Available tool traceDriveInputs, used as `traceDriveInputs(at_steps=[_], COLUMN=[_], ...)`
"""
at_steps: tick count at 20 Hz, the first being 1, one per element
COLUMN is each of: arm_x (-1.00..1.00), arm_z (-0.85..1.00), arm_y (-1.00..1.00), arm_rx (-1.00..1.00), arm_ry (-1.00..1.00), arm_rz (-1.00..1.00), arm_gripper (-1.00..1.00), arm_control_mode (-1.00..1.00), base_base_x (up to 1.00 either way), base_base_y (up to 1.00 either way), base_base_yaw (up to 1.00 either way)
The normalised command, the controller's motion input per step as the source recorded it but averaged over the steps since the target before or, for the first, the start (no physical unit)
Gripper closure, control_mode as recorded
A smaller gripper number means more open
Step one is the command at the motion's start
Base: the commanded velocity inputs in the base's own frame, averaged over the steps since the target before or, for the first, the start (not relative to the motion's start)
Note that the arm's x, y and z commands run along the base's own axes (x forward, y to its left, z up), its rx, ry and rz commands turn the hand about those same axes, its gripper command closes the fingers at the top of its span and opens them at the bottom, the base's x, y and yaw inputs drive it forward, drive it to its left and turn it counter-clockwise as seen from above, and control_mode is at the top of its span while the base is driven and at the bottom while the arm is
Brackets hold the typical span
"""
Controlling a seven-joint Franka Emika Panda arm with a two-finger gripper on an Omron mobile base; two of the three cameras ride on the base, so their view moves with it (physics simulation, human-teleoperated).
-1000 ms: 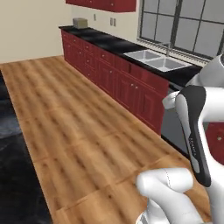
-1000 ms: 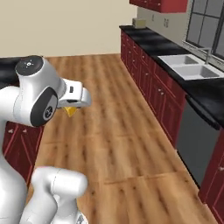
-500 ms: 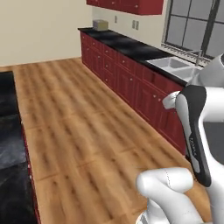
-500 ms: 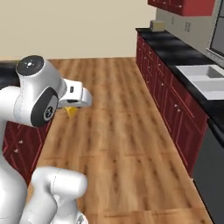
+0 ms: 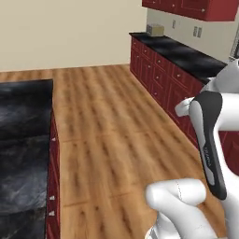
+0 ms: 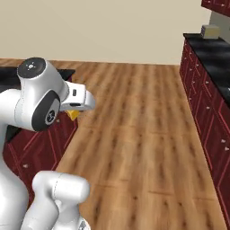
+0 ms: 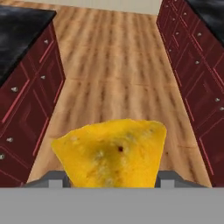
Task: Retrieve the sausage and cheese from the fridge and place them on the cutting board on the counter.
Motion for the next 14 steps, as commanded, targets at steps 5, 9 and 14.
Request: traceDriveInputs(at_steps=[5, 9, 14], arm_x=[0.0, 0.0, 0.0], arm_z=[0.0, 0.0, 0.0], arm_y=[0.0, 0.0, 0.0], arm_rx=[0.0, 0.0, 0.0], arm_ry=[0.0, 0.0, 0.0], arm_rz=[0.0, 0.0, 0.0], arm_gripper=[1.0, 1.0, 1.0], arm_control_mode=[1.0, 1.0, 1.0], base_base_x=[1.0, 1.0, 1.0], base_base_y=[-0.87, -0.76, -0.28], base_base_yaw=[0.19, -0.13, 0.0])
